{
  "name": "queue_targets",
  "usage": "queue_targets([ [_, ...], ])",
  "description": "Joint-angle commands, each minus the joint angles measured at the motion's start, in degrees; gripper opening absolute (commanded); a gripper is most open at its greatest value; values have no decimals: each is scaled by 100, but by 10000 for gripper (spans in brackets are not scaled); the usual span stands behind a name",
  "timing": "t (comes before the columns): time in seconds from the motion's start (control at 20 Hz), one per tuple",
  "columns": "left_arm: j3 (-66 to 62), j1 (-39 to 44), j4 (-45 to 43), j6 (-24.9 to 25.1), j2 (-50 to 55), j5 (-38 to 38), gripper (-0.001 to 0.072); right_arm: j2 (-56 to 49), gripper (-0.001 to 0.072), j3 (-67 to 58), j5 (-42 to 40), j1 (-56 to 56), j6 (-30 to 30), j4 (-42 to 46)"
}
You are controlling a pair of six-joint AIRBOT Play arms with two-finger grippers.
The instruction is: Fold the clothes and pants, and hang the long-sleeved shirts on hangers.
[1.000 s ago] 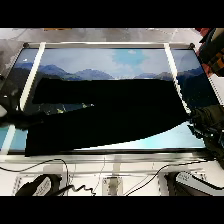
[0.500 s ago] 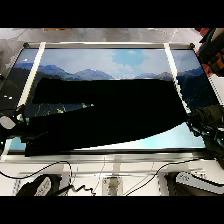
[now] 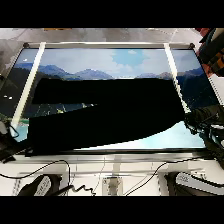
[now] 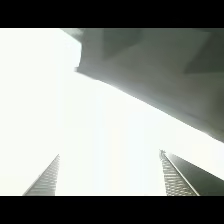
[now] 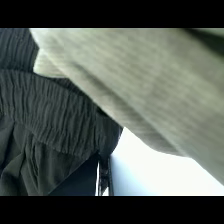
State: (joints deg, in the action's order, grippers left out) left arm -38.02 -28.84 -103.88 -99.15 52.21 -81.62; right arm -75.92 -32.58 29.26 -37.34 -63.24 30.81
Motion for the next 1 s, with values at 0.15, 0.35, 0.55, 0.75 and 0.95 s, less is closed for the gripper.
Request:
queue_targets([
  [0.15,345,-2103,968,570,0,586,687,4,24,-4,179,24,-2,98],
  [0.35,1152,-2732,2621,1056,0,1816,685,4,24,-4,275,24,-2,114],
  [0.55,1543,-2734,3692,1110,0,2839,633,4,24,-4,389,24,-2,116],
  [0.75,1648,-2732,3711,1113,264,3080,473,4,24,-7,428,24,-2,227],
  [0.95,1510,-2732,3810,1543,667,3195,48,162,23,-7,1032,24,-2,726],
])
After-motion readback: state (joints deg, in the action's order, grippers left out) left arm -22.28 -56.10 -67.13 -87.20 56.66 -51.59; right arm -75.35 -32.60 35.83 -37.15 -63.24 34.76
